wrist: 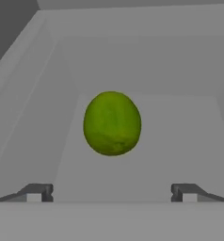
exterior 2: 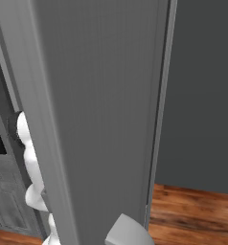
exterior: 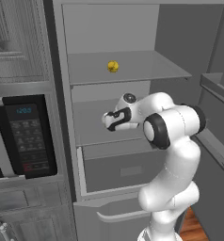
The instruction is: Place the cold items (lemon and lime) from the fridge in one tupperware on the dining counter. Place the warm items (hot dog and kebab skewer) in the stove area in another tupperware.
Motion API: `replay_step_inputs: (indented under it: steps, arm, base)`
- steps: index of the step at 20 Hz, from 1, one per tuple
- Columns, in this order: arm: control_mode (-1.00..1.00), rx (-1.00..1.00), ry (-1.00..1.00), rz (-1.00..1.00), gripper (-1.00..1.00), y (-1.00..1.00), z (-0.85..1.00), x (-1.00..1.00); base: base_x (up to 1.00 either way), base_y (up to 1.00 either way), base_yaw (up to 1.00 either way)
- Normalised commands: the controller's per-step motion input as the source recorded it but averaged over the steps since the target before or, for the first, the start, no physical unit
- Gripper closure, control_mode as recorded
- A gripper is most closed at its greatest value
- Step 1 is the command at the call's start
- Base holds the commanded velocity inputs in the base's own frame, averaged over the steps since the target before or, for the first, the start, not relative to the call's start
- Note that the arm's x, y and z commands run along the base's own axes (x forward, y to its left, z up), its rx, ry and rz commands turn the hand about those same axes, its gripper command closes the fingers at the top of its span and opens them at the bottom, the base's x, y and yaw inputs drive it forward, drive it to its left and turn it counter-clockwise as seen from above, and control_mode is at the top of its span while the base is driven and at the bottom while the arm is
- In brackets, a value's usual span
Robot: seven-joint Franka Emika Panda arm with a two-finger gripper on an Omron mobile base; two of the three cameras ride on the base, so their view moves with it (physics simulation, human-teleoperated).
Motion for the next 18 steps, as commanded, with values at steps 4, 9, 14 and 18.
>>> replay_step_inputs:
  steps: [4,9,14,18]
  arm:
    - [-1.0,0.0,0.0,0.0,-1.0,0.21,-0.34,0.56]
    - [-1.0,0.0,0.0,0.0,-1.0,0.06,-0.34,0.63]
    - [-1.0,0.0,0.0,0.0,-1.0,0.0,-0.34,0.63]
    - [-1.0,-0.05,0.03,-0.01,1.0,0.04,-0.61,0.22]
  base:
    - [0.0,0.0,0.0]
    - [0.0,0.0,0.0]
    - [0.0,0.0,0.0]
    - [0.0,0.0,0.0]
